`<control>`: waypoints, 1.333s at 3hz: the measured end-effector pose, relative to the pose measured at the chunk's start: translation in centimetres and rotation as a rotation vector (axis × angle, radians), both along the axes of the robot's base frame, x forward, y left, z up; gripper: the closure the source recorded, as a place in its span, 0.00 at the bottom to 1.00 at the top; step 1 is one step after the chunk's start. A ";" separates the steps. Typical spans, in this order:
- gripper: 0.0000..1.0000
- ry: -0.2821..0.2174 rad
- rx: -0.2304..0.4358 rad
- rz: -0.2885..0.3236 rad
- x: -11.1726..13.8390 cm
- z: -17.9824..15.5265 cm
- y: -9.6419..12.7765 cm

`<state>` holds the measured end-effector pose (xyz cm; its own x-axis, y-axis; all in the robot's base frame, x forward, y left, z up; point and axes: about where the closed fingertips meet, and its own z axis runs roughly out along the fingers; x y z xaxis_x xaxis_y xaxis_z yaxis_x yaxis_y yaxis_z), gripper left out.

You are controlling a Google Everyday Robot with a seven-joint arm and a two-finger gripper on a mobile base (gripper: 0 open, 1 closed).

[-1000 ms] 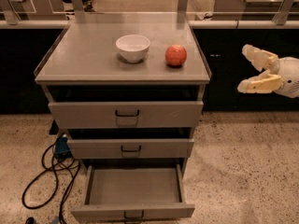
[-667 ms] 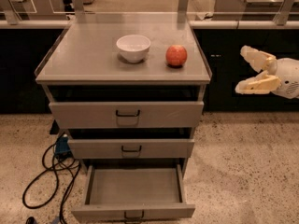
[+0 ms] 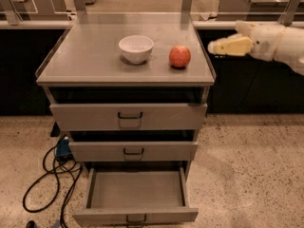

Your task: Place apple into bottom drawer

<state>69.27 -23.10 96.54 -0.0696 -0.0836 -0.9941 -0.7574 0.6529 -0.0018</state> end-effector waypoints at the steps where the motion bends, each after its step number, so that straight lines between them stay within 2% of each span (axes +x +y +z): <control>1: 0.00 0.014 0.041 -0.146 7.5 1.8 -1.1; 2: 0.00 0.035 0.057 -0.182 11.9 0.8 -0.3; 3: 0.00 0.071 0.005 -0.155 14.0 -0.9 1.7; 4: 0.00 0.113 -0.117 -0.057 13.1 -3.0 4.4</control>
Offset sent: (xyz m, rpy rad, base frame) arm 0.1764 -0.0042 0.0002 0.0718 0.0618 -0.2258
